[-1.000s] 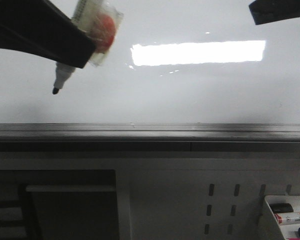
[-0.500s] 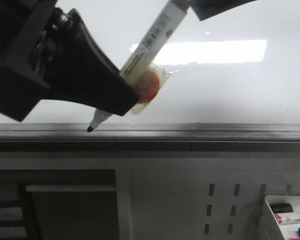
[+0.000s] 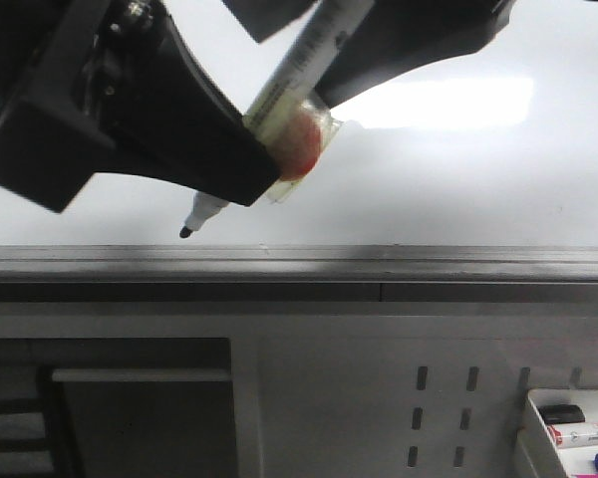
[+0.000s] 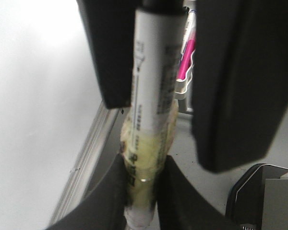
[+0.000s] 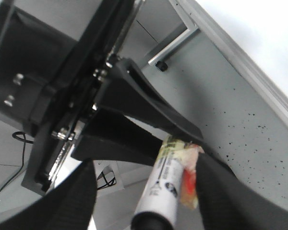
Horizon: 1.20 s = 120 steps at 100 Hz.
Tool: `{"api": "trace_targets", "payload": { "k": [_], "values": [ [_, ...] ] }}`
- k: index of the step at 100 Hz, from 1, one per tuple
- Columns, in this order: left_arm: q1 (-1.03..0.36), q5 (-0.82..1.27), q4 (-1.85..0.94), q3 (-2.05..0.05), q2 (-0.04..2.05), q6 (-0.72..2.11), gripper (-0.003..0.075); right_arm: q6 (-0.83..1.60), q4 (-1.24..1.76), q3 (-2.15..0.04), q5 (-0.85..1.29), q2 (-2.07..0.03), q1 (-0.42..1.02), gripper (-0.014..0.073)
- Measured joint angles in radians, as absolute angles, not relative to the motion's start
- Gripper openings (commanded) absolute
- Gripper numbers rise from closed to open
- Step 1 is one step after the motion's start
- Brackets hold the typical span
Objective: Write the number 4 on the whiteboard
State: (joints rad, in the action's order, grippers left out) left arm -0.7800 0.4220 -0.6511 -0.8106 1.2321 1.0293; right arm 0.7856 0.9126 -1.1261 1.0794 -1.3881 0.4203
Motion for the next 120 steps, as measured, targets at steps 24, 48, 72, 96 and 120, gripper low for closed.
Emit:
{"api": "trace_targets", "payload": {
  "k": [24,48,72,96,120],
  "values": [
    [-0.782,0.404,-0.647,-0.811,1.232,1.029,-0.0020,0.785,0.899,-1.128,1.079,-1.392,0.422,0.0142],
    [-0.782,0.410,-0.650,-0.811,1.232,1.011,-0.0010,0.802,0.855,-1.128,1.054,-1.395,0.420,-0.0071],
    [-0.782,0.424,-0.638,-0.811,1.232,1.027,0.0415,0.805,0.863,-1.128,1.071,-1.398,0.420,-0.0070],
    [-0.767,0.385,-0.638,-0.811,1.177,1.017,0.0506,0.805,0.885,-1.128,1.084,-1.398,0.422,-0.0063],
    [-0.553,0.393,-0.661,-0.799,1.040,0.943,0.0472,0.850,0.921,-1.044,0.913,-1.305,0.422,-0.0063]
  ]
}}
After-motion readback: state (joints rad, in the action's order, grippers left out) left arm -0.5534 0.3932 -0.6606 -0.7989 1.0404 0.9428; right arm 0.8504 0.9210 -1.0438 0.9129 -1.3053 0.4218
